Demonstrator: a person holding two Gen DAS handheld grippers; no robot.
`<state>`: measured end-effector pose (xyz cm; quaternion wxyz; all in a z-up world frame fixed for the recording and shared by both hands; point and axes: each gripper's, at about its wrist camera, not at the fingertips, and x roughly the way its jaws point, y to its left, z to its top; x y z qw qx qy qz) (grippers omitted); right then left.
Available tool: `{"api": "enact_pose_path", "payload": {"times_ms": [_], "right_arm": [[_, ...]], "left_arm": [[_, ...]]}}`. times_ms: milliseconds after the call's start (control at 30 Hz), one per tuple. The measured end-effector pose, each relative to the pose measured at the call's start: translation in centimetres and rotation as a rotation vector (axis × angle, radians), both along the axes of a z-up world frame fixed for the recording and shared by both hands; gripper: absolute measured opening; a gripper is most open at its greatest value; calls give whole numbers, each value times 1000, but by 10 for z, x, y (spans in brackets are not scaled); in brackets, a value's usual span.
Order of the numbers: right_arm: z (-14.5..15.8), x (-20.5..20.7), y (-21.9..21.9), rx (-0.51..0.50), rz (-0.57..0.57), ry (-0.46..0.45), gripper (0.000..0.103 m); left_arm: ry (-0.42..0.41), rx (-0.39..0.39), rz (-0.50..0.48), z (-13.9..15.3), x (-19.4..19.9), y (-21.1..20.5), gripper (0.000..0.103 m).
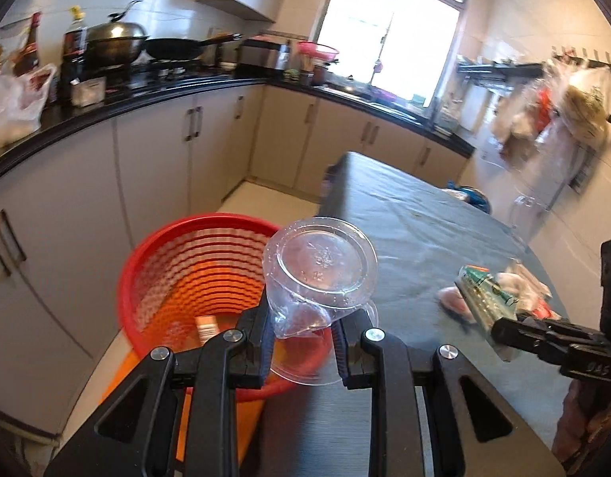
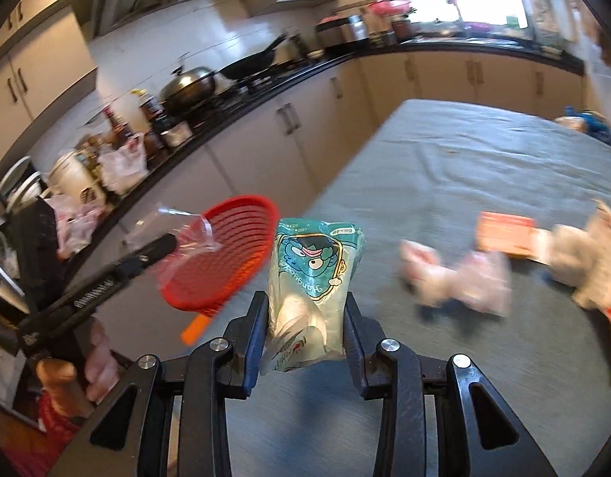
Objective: Collect trash
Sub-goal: 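Lift and carry the clear lid and teal wipe pack over the red basket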
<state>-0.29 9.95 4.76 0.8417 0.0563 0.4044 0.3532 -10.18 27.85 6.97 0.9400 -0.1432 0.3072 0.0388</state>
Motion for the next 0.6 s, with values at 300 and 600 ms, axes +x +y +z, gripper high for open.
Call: {"api": "enact_pose_path", "payload": {"times_ms": [300, 600], "right_arm": [[-11, 27, 85, 24, 114, 85, 41], [-32, 50, 127, 19, 108, 153, 52]], "left_arm": [[77, -14, 63, -26, 11, 42, 24], [107, -20, 83, -34, 14, 57, 27]]}}
